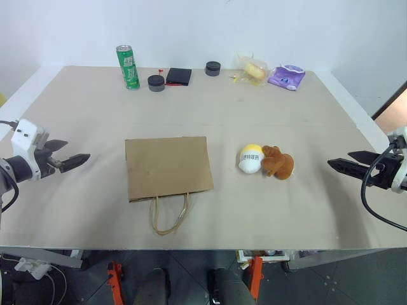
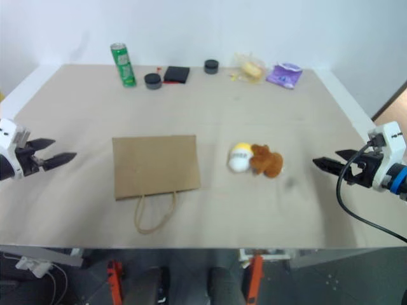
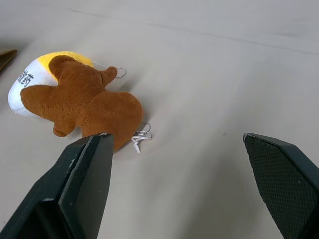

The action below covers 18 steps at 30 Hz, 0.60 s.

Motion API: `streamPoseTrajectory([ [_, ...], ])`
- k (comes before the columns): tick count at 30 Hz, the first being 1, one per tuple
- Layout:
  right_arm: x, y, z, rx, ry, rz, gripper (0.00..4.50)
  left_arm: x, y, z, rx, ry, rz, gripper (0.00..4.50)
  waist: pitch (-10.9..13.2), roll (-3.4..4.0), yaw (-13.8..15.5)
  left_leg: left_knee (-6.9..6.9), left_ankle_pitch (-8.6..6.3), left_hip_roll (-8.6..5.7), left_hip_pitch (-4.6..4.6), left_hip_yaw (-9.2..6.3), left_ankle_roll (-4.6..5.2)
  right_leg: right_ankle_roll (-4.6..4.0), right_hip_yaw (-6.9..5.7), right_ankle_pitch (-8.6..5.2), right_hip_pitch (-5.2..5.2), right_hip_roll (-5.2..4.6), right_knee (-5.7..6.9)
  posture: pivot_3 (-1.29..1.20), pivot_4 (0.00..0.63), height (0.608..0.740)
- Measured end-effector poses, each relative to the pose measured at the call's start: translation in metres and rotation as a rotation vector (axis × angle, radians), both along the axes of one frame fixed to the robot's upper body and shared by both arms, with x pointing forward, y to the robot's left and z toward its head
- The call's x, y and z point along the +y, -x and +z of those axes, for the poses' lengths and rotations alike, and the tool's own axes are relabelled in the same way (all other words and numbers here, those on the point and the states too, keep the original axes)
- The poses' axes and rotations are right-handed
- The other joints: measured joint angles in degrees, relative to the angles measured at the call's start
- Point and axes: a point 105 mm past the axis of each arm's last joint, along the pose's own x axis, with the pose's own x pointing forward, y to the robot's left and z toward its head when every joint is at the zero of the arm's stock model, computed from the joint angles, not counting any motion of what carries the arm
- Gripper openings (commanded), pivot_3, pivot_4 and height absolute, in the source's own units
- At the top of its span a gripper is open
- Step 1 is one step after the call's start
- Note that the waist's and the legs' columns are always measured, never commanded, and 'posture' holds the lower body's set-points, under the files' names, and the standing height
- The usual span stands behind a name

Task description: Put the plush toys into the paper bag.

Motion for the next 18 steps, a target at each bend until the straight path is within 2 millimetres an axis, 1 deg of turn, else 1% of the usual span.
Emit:
streamPoseTrajectory([
  [4,0.001,0.005,0.002,-0.021,-0.009,0.042,4.50,-0.007,-0.004,0.006,-0.035,0.021,-0.026,4.47,0.00,0.00,0.01,0.14,0.00,-0.01,0.00,0.02,0.00,0.00,0.05,0.00,0.01,0.00,0.09,0.00,0.150,0.740],
  [5,0.030,0.026,0.025,-0.094,-0.108,0.269,4.50,-0.023,-0.004,0.021,-0.131,-0.003,-0.124,4.47,0.04,0.06,0.01,0.28,0.00,0.01,-0.04,0.00,0.00,0.02,0.07,0.01,-0.02,0.02,0.27,0.00,0.150,0.740],
  [6,0.045,0.031,0.031,-0.105,-0.118,0.356,4.50,-0.030,-0.003,0.025,-0.152,-0.014,-0.159,4.47,0.03,0.06,0.01,0.34,-0.01,0.03,0.06,-0.01,-0.01,0.05,0.08,-0.01,0.04,0.04,0.40,0.00,0.150,0.740],
  [7,0.050,0.032,0.034,-0.109,-0.123,0.382,4.50,-0.033,-0.003,0.027,-0.160,-0.018,-0.175,4.47,0.03,0.06,0.01,0.35,0.00,0.03,0.06,-0.02,-0.01,0.06,0.08,-0.01,0.04,0.05,0.41,0.00,0.150,0.740],
  [8,0.095,0.053,0.052,-0.140,-0.128,0.636,4.50,-0.067,0.000,0.039,-0.231,-0.038,-0.314,4.47,0.03,0.06,0.00,0.42,0.00,0.13,0.10,-0.04,-0.01,-0.08,0.08,-0.04,0.08,0.12,0.42,0.00,0.150,0.740],
  [9,0.113,0.061,0.058,-0.158,-0.113,0.738,4.50,-0.086,0.002,0.041,-0.257,-0.046,-0.388,4.47,0.03,0.06,0.00,0.46,0.00,0.17,0.11,-0.02,0.00,-0.17,0.07,-0.07,0.10,0.14,0.42,0.00,0.150,0.740],
  [10,0.115,0.062,0.059,-0.162,-0.110,0.751,4.50,-0.089,0.002,0.042,-0.260,-0.048,-0.400,4.47,0.03,0.06,0.00,0.48,0.00,0.18,0.11,-0.01,0.00,-0.18,0.07,-0.07,0.10,0.14,0.42,0.00,0.150,0.740],
  [12,0.135,0.072,0.063,-0.174,-0.090,0.864,4.50,-0.115,0.009,0.038,-0.295,-0.074,-0.507,4.47,0.01,0.02,-0.02,0.54,0.00,0.22,0.17,0.08,-0.01,-0.23,0.07,-0.03,0.15,0.12,0.42,0.00,0.150,0.740],
  [13,0.141,0.074,0.061,-0.170,-0.087,0.893,4.50,-0.122,0.011,0.037,-0.308,-0.080,-0.539,4.47,0.01,0.02,-0.02,0.55,0.00,0.22,0.19,0.11,-0.01,-0.24,0.08,-0.03,0.17,0.11,0.42,0.00,0.150,0.740],
  [14,0.152,0.077,0.055,-0.154,-0.082,0.942,4.50,-0.133,0.013,0.036,-0.351,-0.098,-0.590,4.47,0.01,0.01,0.00,0.59,0.00,0.22,0.16,0.11,-0.01,-0.25,0.07,-0.02,0.15,0.12,0.42,0.00,0.150,0.740],
  [17,0.160,0.079,0.048,-0.129,-0.089,0.978,4.50,-0.140,0.017,0.039,-0.417,-0.144,-0.634,4.47,0.01,0.01,0.01,0.61,0.00,0.22,0.11,0.14,0.00,-0.28,0.09,0.00,0.10,0.12,0.42,0.00,0.150,0.740],
  [18,0.161,0.078,0.045,-0.128,-0.083,0.980,4.50,-0.142,0.021,0.041,-0.474,-0.203,-0.668,4.47,0.01,0.01,0.01,0.61,0.00,0.22,0.10,0.17,0.00,-0.28,0.10,0.01,0.08,0.12,0.42,0.00,0.150,0.740],
])
